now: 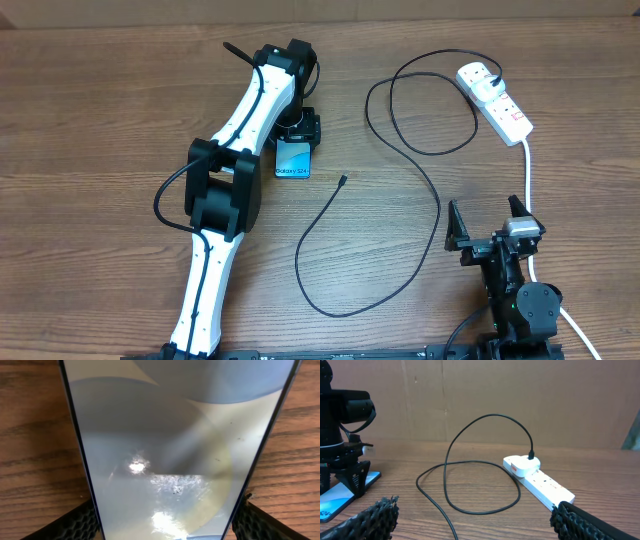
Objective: Plug charger to phone and switch on socket
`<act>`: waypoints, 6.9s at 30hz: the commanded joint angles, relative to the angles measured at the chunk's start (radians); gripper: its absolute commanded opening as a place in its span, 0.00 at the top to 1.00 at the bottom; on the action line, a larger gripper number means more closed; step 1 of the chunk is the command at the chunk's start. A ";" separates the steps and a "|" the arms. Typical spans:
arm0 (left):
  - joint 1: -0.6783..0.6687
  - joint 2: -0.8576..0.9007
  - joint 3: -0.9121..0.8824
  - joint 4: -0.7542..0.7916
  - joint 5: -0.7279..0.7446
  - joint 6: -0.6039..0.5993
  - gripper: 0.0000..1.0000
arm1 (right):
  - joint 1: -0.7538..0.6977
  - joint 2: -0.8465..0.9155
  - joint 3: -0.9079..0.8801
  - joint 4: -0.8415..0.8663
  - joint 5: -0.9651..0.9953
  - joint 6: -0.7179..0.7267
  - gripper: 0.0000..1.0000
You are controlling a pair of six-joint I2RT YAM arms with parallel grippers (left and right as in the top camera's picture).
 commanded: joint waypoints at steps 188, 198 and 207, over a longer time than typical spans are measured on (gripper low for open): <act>0.154 0.009 0.095 -0.327 1.543 0.003 0.35 | 0.674 1.637 1.434 -0.557 0.531 0.702 0.50; 0.154 0.009 0.095 -0.327 1.544 0.005 0.35 | 0.674 1.640 1.434 -0.550 0.530 0.680 0.61; 0.154 0.009 0.095 -0.327 1.544 0.005 0.34 | 0.674 1.644 1.434 -0.547 0.531 0.676 0.65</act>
